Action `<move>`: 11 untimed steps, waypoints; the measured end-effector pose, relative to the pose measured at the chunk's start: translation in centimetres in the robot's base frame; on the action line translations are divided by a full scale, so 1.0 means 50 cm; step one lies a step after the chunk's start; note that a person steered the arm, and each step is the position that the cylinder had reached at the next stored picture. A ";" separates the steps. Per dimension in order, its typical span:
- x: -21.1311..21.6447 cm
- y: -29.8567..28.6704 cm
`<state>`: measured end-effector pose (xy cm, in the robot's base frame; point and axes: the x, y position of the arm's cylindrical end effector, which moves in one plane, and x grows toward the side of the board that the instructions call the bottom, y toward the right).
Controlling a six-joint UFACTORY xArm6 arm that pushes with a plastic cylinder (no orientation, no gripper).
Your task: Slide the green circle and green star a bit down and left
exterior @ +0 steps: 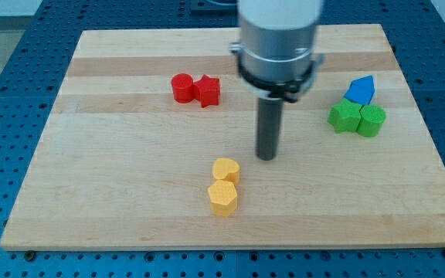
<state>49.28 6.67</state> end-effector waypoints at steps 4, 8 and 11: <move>-0.031 0.400; -0.136 0.407; -0.101 0.326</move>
<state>44.24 22.96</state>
